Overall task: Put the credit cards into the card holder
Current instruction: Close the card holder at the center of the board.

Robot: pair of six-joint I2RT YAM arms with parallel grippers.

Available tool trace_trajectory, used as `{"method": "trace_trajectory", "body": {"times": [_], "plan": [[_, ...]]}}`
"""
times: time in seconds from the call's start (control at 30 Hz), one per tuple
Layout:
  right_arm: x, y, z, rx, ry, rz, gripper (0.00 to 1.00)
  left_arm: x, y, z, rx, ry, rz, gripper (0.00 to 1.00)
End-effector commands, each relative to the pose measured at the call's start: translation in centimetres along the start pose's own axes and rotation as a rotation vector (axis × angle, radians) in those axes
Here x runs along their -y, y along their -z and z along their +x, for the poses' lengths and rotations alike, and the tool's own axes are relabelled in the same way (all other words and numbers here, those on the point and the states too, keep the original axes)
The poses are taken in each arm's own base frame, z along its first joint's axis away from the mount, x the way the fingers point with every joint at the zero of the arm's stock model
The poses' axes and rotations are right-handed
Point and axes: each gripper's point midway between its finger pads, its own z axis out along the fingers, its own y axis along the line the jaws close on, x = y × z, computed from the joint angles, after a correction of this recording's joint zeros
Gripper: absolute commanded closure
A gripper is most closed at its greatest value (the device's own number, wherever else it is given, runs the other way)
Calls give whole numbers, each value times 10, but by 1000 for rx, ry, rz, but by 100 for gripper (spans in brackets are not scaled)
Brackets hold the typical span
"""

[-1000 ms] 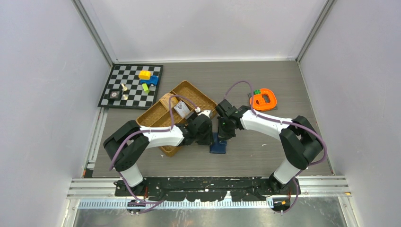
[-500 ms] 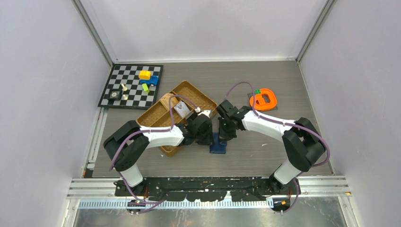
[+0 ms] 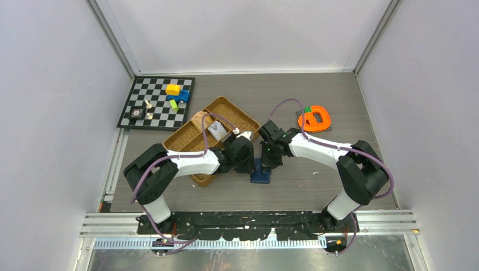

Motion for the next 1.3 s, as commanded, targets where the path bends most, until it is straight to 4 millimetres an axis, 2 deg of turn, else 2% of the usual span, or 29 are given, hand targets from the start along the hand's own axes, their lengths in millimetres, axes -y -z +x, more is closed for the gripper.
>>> {"method": "trace_trajectory", "body": {"times": [0.0,0.83,1.27], "plan": [[-6,3,-12,60,-9,-16,100,-36,2,31,-100,-52,-125,80],[-13,6,-22,91,-11,-29,100,-36,3,32,-99,-51,-124,80],[-9,-2,-22,99,-23,-13,100,-36,3,32,-99,-48,-124,80]]}}
